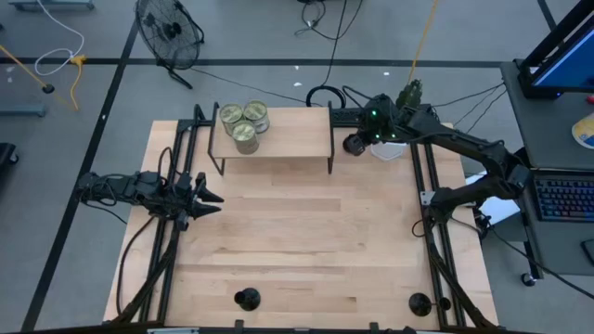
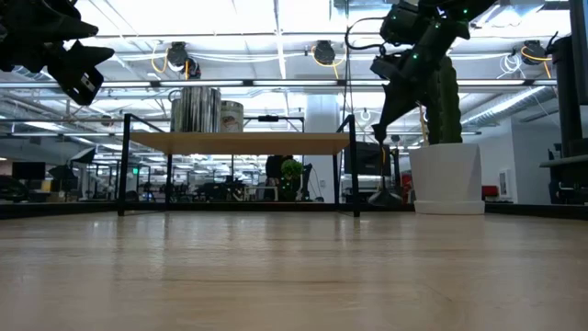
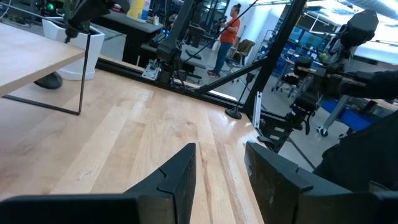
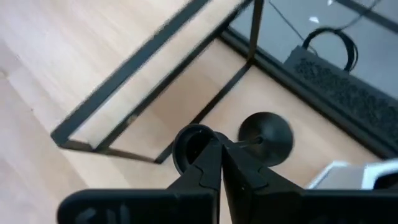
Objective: Pick & Place candle stick holders
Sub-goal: Put the top black candle holder on the shelf
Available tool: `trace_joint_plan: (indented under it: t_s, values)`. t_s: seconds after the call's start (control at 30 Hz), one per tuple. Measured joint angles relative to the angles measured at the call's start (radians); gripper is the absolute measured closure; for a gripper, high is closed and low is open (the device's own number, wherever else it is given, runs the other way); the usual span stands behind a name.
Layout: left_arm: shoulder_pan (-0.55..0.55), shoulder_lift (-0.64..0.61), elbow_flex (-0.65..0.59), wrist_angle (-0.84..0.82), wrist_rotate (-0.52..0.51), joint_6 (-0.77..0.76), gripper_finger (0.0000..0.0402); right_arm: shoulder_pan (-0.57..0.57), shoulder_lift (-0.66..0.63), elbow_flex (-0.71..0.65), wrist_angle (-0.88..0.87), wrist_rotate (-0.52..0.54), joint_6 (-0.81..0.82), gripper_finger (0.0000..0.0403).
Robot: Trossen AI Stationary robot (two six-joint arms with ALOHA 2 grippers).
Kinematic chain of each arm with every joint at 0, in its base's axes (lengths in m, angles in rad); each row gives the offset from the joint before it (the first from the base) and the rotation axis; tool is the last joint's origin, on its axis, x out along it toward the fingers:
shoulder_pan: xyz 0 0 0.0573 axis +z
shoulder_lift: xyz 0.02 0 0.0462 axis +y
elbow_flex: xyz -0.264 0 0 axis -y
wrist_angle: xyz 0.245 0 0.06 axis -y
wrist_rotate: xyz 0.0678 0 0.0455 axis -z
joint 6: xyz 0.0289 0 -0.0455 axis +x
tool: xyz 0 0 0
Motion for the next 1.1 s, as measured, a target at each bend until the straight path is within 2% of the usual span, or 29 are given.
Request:
trace_joint_plan:
  t_s: [0.4,0.63,1.1]
  values:
    - [0.000,0.000,0.000,0.000,0.024,0.000,0.0259,0.000,-0.079,0.001,-0.097,-0.060,0.123,0.0403]
    - [0.000,0.000,0.000,0.001,0.027,-0.020,0.0259,0.000,-0.136,0.001,-0.131,-0.132,0.190,0.0403]
    - [0.000,0.000,0.000,0.010,0.120,-0.030,0.0259,0.001,-0.279,0.001,-0.175,-0.219,0.337,0.0403]
